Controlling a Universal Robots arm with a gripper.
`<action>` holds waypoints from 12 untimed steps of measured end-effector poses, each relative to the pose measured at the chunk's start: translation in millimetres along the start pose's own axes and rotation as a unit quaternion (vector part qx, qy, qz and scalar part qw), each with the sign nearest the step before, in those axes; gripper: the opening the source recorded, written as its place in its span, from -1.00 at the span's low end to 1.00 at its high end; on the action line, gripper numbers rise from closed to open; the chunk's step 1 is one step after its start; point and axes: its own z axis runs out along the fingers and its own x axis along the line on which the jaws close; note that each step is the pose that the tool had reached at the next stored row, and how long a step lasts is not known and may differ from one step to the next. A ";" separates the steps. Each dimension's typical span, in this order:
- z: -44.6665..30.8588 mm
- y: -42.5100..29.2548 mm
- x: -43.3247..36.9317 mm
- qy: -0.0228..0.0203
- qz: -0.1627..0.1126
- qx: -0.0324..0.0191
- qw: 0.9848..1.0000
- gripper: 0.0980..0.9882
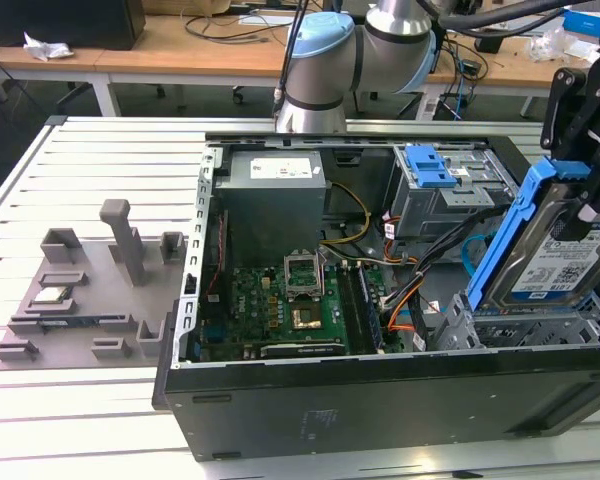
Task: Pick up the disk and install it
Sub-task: 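Insert the disk into the insertion slot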
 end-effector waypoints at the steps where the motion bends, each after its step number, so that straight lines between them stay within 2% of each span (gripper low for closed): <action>1: 0.8 0.0 -1.2 0.000 -0.001 0.000 1.000 -0.40; 12: 17.5 -0.1 -2.8 0.000 -0.001 0.000 1.000 -0.40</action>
